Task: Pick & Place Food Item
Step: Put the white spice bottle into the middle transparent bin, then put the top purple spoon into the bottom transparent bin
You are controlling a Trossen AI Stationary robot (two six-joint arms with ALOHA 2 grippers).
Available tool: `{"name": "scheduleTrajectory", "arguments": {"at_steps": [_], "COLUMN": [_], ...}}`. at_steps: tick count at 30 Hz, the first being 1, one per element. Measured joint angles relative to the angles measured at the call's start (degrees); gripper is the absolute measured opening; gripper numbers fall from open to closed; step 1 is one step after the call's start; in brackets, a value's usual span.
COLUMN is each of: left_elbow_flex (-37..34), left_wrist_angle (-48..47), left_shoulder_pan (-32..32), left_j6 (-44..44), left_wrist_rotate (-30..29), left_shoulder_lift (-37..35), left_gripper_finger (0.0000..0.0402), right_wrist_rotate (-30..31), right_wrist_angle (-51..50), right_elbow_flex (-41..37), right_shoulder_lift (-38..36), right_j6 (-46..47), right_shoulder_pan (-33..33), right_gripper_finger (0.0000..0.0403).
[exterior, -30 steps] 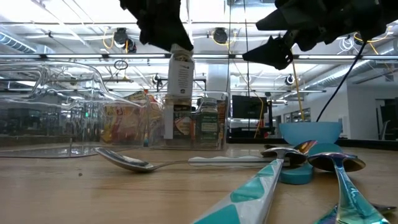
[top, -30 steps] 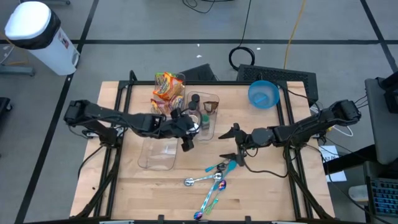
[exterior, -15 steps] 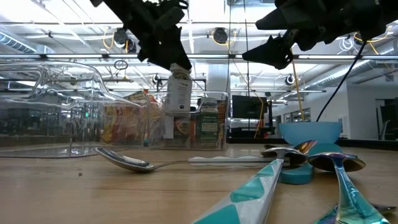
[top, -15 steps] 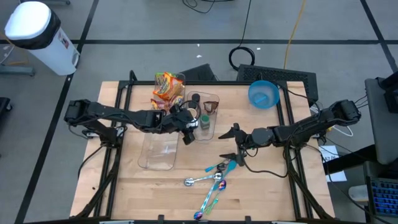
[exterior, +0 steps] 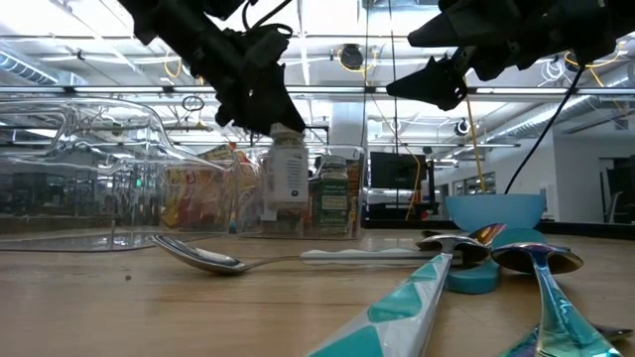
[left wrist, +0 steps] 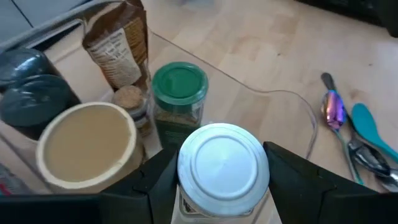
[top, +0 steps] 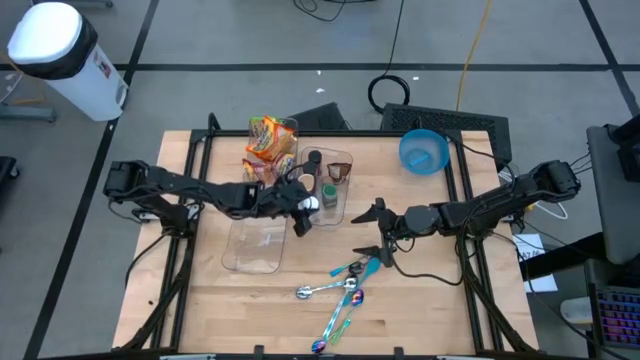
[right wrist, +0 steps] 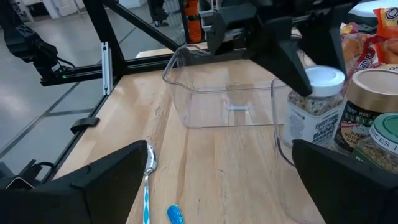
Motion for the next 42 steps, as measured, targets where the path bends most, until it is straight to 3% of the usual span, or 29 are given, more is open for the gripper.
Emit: {"name": "scheduleTrajectory", "arguments": {"at_steps": [24,34,42], "left_elbow_flex": [-2.15,-2.19,-2.18], "left_wrist_angle": [4.38,4.48,5.95], "left_shoulder_pan": [0.1,0.1,0.1], "left_j6": [-1.91,0.15,0.23], "left_wrist_rotate": [-0.34,-0.19,-0.05], "left_shoulder_lift": [4.79,4.16,2.2], "left_gripper_finger": [0.0221,0.0293,0.032], "right_wrist_rotate": [0.42,0.07,0.02], "right_wrist_angle": [-0.02,-0.04,-0.07], "right_elbow_flex": [0.06,0.08,0.08], "right_shoulder_lift": [0.02,0.02,0.02], "right_j6": [-0.02,-0.02,-0.05], "right_shoulder_pan": [-0.03,-0.04,-0.04], "right_gripper_finger": [0.0393,0.0393,0.0393]}}
